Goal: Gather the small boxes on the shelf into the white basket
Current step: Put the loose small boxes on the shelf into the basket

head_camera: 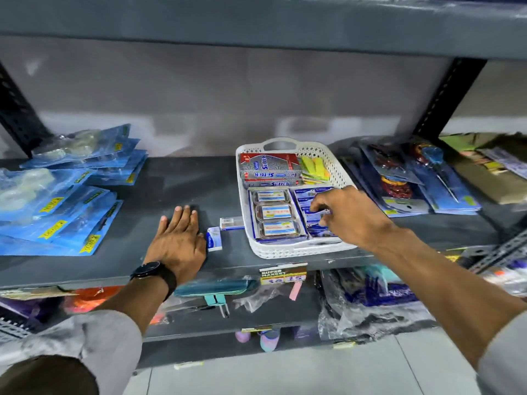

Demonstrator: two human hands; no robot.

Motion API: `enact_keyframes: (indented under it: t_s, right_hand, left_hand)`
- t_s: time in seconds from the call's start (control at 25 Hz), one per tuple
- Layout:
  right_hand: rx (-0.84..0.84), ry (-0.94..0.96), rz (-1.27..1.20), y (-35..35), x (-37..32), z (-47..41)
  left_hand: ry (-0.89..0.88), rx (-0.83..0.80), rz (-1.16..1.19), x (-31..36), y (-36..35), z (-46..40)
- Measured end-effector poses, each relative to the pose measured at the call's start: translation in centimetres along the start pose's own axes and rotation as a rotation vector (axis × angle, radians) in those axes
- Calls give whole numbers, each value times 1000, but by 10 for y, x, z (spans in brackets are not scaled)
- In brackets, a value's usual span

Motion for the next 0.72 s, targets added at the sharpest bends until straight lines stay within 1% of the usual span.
enact_keyframes:
  t_s: [0.16,0.32,0.48,0.6,0.72]
  right_hand:
    - [-95,-72,47,-7,12,8]
    - [-167,-82,-11,-8,14,5]
    - [-143,-85,-68,-10,6,-3]
    - [-123,-130,-95,-11,4,-5]
    - [-157,-139,-79,-11,3,-4]
  left_hand:
    - [9,11,0,1,-1,-1]
    - [7,18,12,0,-2,-1]
    - [4,27,20,-1,-3,-1]
    - [5,33,21,0,-3,-1]
    - [4,37,33,0,-3,-3]
Point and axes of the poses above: each hand's wrist, its own z-axis away from the middle knuckle, its own y-axis out of the back of the hand, x = y × z, the point moved 2 cm from there along -z, towards the middle knuckle, and after that the axes turned 15 degrees about z, right-handed, at the moved point
